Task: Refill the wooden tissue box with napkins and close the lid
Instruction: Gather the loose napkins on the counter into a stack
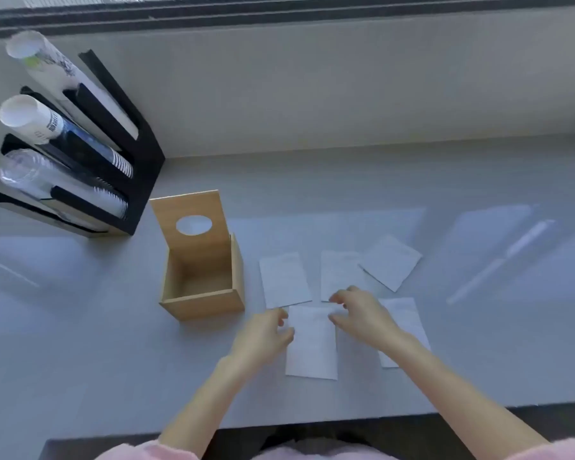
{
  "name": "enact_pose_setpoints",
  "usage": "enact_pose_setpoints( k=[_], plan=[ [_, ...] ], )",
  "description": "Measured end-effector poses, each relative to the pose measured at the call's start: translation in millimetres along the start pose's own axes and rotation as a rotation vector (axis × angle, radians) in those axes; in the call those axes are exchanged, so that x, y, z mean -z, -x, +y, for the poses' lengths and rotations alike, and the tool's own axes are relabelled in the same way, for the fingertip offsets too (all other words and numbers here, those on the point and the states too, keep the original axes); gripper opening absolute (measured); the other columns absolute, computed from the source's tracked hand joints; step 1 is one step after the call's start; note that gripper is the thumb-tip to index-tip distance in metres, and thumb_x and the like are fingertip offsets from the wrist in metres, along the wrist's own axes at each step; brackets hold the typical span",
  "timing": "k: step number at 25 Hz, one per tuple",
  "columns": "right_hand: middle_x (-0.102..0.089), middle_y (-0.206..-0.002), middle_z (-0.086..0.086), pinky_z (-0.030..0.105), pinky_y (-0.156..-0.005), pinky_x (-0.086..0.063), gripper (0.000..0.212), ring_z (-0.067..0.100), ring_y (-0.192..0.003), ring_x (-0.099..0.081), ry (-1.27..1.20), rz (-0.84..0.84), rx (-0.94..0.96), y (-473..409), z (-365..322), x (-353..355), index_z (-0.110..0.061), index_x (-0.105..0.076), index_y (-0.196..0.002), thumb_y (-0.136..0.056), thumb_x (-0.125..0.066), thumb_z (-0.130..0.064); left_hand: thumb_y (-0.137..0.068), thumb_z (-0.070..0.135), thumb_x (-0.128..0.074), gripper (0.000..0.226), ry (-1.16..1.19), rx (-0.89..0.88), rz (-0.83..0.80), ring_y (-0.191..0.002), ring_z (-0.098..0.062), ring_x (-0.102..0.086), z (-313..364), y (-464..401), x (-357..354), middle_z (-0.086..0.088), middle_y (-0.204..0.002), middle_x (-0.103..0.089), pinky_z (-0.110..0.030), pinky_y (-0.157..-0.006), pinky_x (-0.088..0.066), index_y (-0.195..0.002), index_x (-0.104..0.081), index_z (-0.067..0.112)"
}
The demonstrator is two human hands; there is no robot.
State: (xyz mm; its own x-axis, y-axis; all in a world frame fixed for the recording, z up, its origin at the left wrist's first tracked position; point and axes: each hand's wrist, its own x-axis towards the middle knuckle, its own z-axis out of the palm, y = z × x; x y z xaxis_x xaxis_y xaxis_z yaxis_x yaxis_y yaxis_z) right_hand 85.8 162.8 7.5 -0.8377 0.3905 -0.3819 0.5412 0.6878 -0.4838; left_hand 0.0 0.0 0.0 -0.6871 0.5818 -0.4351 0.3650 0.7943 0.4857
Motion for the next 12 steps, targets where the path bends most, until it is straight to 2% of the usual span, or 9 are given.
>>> enact_pose_setpoints(
  k=[5,9,12],
  plan=[
    [-0.042,-0.130,0.007,0.034,-0.089,-0.043,0.043,0.025,-0.122,-0.042,0.146,-0.014,-0.035,-4,-8,-16,-0.014,-0.046,-0.129,-0.089,-0.052,-0.028,-0.087,0.030,-0.056,0.027,0.029,0.047,0.045,-0.105,-0.024,-0.056,-7,-4,-18,-0.002,-0.104,-0.052,-0.032,-0.084,-0.043,-0.107,-0.051,0.012],
    [-0.046,-0.123,0.009,0.033,-0.084,-0.041,0.026,0.027,-0.115,-0.044,0.225,0.023,0.005,-6,-11,-21,-0.009,-0.053,-0.113,-0.090,-0.047,-0.019,-0.087,0.032,-0.053,0.029,0.054,0.078,0.130,-0.101,-0.020,-0.058,-2,-1,-27,0.000,-0.113,-0.057,-0.033,-0.082,-0.046,-0.110,-0.052,0.014],
    [-0.055,-0.111,0.008,0.033,-0.077,-0.040,0.012,0.026,-0.103,-0.051,0.105,-0.015,0.034,-5,-9,-24,-0.011,-0.052,-0.098,-0.089,-0.046,-0.016,-0.087,0.033,-0.053,0.030,0.091,0.094,0.160,-0.103,-0.018,-0.057,3,3,-31,0.002,-0.114,-0.059,-0.033,-0.082,-0.046,-0.111,-0.053,0.015]
  ],
)
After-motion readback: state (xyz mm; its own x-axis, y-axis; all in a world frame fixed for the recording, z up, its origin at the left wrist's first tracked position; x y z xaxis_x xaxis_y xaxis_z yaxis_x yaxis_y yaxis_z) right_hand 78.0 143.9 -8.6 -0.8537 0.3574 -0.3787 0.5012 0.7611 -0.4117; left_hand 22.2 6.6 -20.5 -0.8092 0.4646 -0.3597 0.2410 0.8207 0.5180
